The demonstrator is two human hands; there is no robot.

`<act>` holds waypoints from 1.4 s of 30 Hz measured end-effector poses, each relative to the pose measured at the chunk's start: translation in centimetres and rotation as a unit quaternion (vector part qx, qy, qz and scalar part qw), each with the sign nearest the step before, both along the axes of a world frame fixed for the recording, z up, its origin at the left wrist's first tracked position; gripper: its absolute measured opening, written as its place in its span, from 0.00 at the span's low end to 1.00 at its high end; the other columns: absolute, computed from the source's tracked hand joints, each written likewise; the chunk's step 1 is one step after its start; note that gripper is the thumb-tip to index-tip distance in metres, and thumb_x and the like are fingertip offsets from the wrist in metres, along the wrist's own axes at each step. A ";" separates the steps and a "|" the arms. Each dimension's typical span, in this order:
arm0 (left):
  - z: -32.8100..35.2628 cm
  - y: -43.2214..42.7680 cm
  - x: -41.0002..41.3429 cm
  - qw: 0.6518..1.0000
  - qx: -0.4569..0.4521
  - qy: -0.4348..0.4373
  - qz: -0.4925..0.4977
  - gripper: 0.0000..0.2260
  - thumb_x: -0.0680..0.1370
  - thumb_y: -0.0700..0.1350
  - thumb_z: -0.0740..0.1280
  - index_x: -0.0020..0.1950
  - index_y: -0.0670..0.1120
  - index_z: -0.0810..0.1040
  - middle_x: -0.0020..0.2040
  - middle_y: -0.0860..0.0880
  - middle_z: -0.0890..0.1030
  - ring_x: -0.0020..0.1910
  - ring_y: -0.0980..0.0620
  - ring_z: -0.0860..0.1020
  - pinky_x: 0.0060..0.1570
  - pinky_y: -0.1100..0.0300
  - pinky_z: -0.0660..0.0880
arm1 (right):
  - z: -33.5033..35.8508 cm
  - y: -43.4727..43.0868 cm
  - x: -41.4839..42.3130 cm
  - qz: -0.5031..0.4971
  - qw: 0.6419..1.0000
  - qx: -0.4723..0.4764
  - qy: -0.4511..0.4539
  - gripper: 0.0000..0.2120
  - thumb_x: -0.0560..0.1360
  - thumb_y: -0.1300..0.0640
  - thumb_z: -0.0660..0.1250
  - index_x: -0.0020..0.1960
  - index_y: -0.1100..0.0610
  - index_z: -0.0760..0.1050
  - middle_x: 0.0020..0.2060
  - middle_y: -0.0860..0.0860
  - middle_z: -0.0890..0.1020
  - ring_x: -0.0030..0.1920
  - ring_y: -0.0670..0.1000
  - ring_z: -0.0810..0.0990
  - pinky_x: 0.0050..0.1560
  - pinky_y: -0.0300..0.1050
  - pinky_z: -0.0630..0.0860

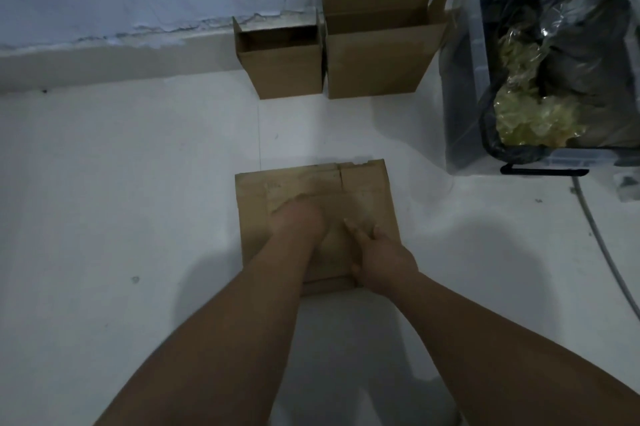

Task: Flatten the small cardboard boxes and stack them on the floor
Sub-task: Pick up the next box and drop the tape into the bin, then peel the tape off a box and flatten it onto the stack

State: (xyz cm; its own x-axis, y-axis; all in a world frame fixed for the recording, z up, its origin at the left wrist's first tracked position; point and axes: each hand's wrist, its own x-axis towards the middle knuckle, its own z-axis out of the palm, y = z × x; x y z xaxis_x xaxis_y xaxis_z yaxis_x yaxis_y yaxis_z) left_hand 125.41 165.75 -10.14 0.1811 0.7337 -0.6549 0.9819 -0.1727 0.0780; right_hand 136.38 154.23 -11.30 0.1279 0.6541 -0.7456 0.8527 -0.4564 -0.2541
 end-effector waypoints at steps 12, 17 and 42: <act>3.5 14.2 3.5 0.936 0.293 0.022 -0.193 0.12 0.75 0.43 0.61 0.56 0.44 0.79 0.73 0.41 0.58 0.68 0.41 0.61 0.60 0.48 0.65 | 1.2 3.1 -1.3 0.080 0.995 -0.062 0.007 0.36 0.77 0.40 0.61 0.78 0.42 0.46 0.71 0.62 0.66 0.74 0.63 0.56 0.69 0.57 0.65; 4.8 19.5 3.5 0.959 0.246 0.028 -0.138 0.15 0.75 0.45 0.63 0.59 0.44 0.78 0.78 0.43 0.47 0.76 0.40 0.44 0.71 0.41 0.50 | 1.1 3.0 -1.8 0.047 0.995 -0.087 0.007 0.40 0.74 0.36 0.62 0.77 0.37 0.41 0.75 0.66 0.51 0.75 0.64 0.53 0.69 0.58 0.66; 9.6 7.7 0.7 0.842 0.374 -0.342 0.186 0.13 0.78 0.37 0.59 0.51 0.49 0.81 0.55 0.50 0.80 0.54 0.49 0.77 0.49 0.57 0.71 | 0.5 3.3 -1.6 -0.018 0.994 -0.099 0.044 0.35 0.78 0.55 0.61 0.76 0.38 0.45 0.76 0.63 0.43 0.75 0.64 0.54 0.72 0.57 0.61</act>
